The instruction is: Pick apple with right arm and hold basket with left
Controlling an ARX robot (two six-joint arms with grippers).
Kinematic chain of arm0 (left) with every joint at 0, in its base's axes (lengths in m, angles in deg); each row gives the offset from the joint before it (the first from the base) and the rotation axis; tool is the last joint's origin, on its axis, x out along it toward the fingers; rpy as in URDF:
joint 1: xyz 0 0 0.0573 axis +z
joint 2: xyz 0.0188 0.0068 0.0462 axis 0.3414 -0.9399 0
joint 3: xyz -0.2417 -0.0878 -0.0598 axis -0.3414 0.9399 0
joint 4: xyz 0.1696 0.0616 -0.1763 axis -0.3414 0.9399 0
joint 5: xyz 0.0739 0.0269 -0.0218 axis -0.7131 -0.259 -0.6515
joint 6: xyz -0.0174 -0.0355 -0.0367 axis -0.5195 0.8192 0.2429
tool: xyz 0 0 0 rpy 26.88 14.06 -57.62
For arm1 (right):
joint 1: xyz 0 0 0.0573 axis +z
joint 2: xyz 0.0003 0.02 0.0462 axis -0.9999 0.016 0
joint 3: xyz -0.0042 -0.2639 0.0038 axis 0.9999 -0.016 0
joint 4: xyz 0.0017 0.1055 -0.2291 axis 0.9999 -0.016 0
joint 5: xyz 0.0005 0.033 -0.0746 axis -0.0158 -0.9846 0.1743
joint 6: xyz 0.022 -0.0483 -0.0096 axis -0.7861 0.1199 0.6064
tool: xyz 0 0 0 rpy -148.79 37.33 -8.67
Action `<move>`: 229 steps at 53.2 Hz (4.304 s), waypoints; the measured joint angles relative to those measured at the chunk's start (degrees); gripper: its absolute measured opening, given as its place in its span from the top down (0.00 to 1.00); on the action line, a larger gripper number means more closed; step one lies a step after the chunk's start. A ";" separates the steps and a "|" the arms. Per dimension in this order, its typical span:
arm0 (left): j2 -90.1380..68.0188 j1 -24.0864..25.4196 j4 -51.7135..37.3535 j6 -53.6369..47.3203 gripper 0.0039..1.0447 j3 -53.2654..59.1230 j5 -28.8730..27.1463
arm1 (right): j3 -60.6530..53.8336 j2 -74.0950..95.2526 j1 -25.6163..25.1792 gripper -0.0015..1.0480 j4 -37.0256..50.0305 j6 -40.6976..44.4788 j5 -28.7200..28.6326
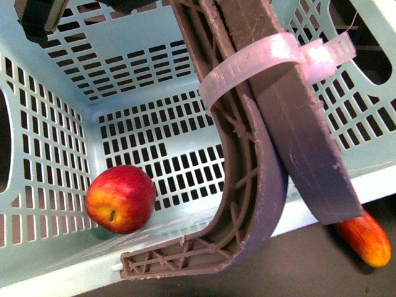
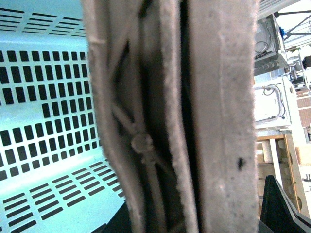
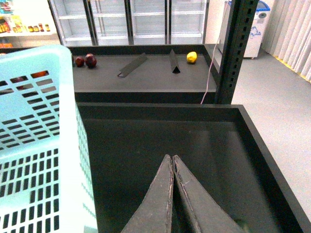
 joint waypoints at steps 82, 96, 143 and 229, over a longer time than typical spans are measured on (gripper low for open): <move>0.02 0.00 0.00 0.17 0.87 0.00 0.02 | -3.98 -32.39 0.00 0.98 -27.15 0.09 -0.04; 0.02 0.00 0.00 0.02 0.87 0.00 0.04 | -3.98 -32.41 0.00 0.62 -27.17 0.13 -0.04; -10.38 16.41 9.75 39.41 0.87 -9.11 -32.55 | -3.98 -32.52 0.00 0.08 -27.23 0.11 -0.11; -24.63 28.04 0.57 40.83 0.23 -12.37 -26.49 | -3.98 -32.52 0.00 0.08 -27.23 0.11 -0.11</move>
